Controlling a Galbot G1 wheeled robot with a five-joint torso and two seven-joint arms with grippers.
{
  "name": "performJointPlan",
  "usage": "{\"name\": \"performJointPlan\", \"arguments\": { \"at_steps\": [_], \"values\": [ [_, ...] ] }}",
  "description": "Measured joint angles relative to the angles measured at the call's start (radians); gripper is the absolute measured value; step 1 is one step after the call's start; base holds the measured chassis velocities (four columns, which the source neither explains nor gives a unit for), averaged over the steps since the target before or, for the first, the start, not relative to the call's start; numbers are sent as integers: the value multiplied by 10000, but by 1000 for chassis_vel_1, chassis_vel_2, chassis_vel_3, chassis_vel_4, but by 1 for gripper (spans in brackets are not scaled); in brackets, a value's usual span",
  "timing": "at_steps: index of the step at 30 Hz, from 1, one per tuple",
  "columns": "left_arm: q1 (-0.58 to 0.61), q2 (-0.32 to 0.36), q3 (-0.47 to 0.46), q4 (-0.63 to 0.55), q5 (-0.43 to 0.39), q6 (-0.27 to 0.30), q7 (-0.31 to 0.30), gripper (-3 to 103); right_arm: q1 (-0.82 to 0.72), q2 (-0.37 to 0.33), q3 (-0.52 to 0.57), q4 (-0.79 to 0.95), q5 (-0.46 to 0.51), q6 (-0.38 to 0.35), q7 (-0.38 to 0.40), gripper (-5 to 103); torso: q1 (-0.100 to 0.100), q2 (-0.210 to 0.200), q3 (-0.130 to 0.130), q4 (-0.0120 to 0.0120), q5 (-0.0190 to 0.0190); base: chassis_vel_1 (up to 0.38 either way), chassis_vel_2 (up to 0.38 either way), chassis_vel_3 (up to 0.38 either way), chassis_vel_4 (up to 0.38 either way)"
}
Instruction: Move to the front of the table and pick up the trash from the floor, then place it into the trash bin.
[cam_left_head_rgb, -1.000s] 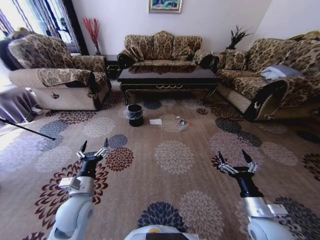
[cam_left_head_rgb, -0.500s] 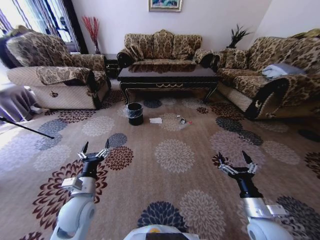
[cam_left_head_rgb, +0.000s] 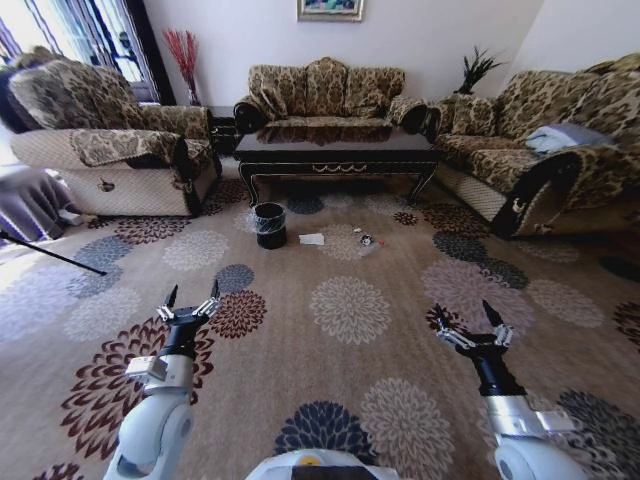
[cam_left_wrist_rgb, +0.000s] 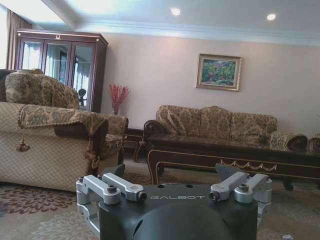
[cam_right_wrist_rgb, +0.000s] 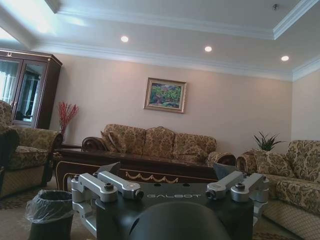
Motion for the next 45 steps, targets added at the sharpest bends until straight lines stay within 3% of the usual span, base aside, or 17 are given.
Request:
{"name": "performJointPlan", "arguments": {
  "at_steps": [23, 45],
  "values": [
    [5, -66, -14, -106, -23, 22, 41, 100, 32, 54, -32, -110, -44, 43, 57, 100, -171, -872, -700, 0, 0, 0, 0, 0, 0],
    [23, -7, 8, -43, 34, 9, 44, 100, 3, 60, -113, -4, 187, 181, -176, 100, -257, -1797, -1537, 0, 0, 0, 0, 0, 0]
  ]
}}
